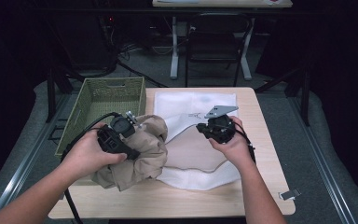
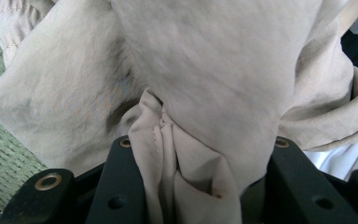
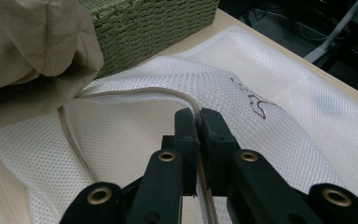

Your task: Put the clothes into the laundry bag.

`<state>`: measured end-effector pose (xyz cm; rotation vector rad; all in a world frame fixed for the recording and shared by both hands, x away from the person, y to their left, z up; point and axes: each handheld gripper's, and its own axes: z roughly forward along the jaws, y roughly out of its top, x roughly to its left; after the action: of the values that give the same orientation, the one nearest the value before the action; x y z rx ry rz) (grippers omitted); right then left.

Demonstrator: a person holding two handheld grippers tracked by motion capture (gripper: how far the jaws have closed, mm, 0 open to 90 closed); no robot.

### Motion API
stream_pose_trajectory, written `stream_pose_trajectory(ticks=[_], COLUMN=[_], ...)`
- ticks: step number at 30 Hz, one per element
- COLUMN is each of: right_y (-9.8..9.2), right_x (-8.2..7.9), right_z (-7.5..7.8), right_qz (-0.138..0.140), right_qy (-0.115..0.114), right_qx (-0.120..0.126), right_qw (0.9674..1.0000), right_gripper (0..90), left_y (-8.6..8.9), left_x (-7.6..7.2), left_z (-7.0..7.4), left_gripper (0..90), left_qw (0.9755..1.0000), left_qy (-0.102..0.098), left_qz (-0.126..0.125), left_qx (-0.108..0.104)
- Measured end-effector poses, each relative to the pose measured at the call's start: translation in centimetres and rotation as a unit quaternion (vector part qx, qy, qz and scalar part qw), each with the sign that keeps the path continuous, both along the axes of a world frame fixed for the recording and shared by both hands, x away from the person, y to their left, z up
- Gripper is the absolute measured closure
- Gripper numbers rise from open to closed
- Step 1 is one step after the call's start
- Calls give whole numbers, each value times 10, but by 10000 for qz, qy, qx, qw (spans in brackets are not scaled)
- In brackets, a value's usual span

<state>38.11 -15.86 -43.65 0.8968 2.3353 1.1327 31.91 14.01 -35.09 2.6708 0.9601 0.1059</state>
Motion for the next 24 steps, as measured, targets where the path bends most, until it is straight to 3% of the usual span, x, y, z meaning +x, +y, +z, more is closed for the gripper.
stream_pose_trajectory(ticks=[8,24], right_y=[0,1], right_x=[0,0], right_z=[0,-1], right_qz=[14,25], right_qy=[-12,-6], right_qx=[-6,-17], right_qw=[10000,10000], right_gripper=[858,857], left_y=[-9,-29], left_x=[-13,-17], left_z=[-2,-26], left_gripper=[656,656], left_qw=[9998,9985], left_qy=[17,182], left_qz=[-216,-497], left_qx=[-37,-105])
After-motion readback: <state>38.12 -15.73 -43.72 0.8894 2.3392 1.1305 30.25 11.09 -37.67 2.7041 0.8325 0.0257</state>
